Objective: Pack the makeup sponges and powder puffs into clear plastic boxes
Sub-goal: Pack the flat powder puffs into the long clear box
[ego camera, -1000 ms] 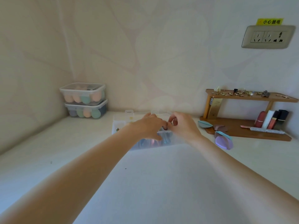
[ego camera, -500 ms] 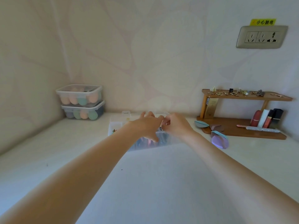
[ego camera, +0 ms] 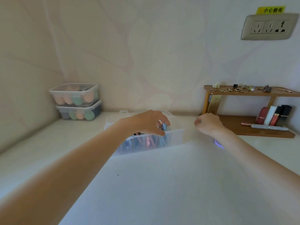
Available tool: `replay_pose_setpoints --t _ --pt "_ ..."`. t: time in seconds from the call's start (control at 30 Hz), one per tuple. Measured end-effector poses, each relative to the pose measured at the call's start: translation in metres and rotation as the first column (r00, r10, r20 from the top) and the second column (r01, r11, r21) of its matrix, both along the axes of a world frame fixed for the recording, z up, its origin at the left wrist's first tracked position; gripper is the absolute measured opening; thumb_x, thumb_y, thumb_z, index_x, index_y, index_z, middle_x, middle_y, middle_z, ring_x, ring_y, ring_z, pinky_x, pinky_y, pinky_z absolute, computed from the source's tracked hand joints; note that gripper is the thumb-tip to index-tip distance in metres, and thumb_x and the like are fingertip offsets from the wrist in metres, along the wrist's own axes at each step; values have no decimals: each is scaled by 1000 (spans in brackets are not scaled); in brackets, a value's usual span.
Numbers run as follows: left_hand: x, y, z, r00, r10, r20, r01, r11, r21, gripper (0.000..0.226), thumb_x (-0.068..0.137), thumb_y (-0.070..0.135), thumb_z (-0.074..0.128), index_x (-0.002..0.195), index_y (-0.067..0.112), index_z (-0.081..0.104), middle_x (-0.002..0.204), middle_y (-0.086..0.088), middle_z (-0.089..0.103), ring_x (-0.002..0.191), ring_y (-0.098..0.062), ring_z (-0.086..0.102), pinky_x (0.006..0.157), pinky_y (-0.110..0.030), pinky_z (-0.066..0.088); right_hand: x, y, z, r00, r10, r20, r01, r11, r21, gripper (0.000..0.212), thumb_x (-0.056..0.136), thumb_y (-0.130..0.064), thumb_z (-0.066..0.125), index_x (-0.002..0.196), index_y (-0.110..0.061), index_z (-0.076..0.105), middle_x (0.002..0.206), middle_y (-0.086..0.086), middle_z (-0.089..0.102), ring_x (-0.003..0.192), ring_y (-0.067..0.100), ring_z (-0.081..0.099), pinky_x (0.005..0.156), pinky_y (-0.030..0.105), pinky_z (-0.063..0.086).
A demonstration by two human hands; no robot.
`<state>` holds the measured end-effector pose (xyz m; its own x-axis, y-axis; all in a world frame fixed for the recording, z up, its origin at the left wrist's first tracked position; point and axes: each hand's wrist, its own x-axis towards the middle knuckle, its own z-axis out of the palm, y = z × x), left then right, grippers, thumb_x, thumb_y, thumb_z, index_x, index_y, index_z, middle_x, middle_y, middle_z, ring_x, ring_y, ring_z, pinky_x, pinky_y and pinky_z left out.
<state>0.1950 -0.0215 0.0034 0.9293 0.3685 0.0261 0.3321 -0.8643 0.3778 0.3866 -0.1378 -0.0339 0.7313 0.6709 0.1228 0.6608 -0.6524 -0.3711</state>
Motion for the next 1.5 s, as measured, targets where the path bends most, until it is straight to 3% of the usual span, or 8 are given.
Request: replay_pose_setpoints --t 0.2,0.4,0.6,0.8,1.0,1.23,1.4,1.5 --pt "4 3 11 999 36 -3 -36 999 -24 25 91 23 55 115 23 60 111 14 59 95 -3 60 50 -4 41 8 9 -28 990 -56 130 90 958 -271 36 96 -18 36 129 -10 47 138 17 41 127 36 35 104 42 31" --pt "18 4 12 997 62 -56 -55 992 117 20 90 26 54 103 16 66 105 11 57 107 -13 60 88 -28 47 2 8 -9 946 -22 325 7 999 48 24 94 -14 44 110 -4 59 116 17 61 113 35 50 86 38 42" --pt "27 -2 15 990 127 -61 -111 971 214 14 87 15 57 93 11 69 105 -6 70 93 -18 65 70 -21 46 -34 16 37 985 100 140 -164 794 585 15 87 -4 54 96 -4 66 86 11 62 94 31 60 70 26 36" --pt "36 -16 13 961 239 -138 -195 943 270 26 83 15 63 107 4 62 102 -7 64 87 -23 57 73 -29 44 -69 10 25 923 280 263 -360 870 338 18 87 0 49 102 -7 47 83 7 54 81 26 51 65 29 33" --pt "51 -26 1 892 363 -269 -191 842 505 35 95 21 34 61 15 34 73 0 43 77 -17 40 95 -34 28 -75 21 5 956 266 123 -289 924 250 6 83 -8 53 78 -8 52 79 12 58 78 30 52 62 31 34" --pt "49 -16 14 818 324 -476 -106 898 428 34 96 18 35 122 9 53 110 -2 53 96 -22 48 92 -32 41 -77 24 7 951 282 128 -296 949 110 32 88 -7 44 56 -9 38 54 0 34 59 19 42 49 26 28" --pt "38 -11 12 855 291 -430 -124 919 375 39 96 23 40 133 15 50 114 2 52 96 -18 42 82 -28 35 -80 20 8 944 298 142 -318 936 151 18 92 -13 43 91 -4 58 87 12 61 88 28 56 72 32 41" --pt "31 -4 9 922 267 -280 -215 955 204 50 91 41 53 134 17 49 126 2 55 115 -19 49 98 -30 36 -81 21 5 949 284 133 -305 935 178 20 90 -8 44 102 -3 59 104 13 63 98 29 58 80 34 45"
